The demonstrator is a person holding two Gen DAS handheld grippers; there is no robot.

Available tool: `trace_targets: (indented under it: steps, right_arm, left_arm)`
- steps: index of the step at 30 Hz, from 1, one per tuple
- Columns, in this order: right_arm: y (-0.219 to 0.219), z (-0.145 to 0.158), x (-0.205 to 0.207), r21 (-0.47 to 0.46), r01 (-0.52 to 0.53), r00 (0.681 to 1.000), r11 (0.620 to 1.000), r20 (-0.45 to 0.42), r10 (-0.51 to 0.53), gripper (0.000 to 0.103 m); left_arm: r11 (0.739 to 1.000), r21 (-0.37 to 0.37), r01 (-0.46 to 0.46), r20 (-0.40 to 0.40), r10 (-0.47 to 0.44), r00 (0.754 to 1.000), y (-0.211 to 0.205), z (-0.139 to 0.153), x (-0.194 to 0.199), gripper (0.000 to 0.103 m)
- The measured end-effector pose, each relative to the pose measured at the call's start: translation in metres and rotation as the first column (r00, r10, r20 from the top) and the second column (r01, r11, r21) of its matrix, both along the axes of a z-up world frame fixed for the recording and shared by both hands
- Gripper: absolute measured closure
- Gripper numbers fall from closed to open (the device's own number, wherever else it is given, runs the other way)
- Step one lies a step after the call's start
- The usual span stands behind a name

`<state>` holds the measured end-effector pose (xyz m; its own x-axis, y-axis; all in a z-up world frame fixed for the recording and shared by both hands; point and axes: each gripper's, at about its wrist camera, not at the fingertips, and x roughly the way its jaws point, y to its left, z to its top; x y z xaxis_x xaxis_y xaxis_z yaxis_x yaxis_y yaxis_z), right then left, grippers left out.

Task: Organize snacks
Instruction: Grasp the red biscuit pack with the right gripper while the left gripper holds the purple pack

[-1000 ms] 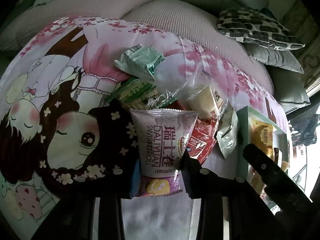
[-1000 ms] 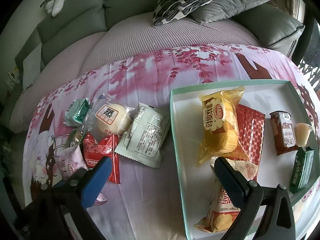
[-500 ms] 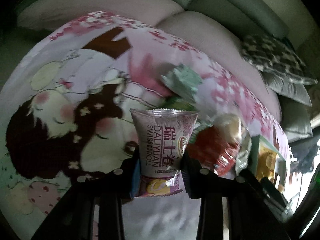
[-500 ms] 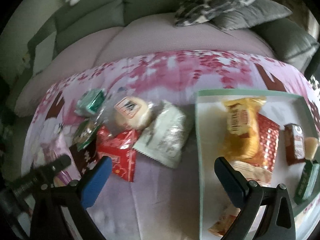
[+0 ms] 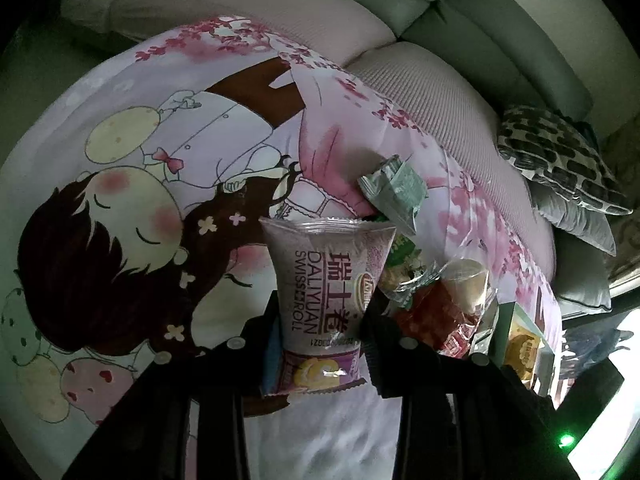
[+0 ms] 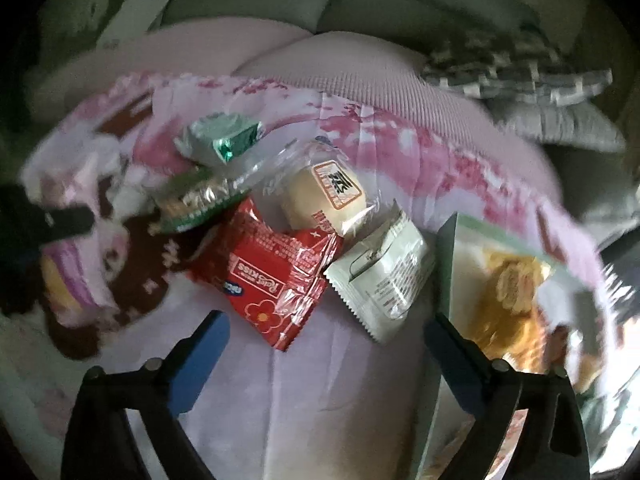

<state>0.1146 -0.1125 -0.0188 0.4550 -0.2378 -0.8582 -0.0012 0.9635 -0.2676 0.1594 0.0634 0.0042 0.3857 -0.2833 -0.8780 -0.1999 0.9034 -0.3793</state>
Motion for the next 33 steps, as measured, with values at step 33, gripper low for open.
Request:
trace_targets:
  steps: [33]
  right_arm:
    - [0.034,-0.007,0.029,-0.102,-0.163,0.986,0.981,0.010,0.165,0.043]
  left_arm:
    - [0.999,-0.037,-0.032,-0.025,0.031,0.999,0.008,-0.007,0.001,0.066]
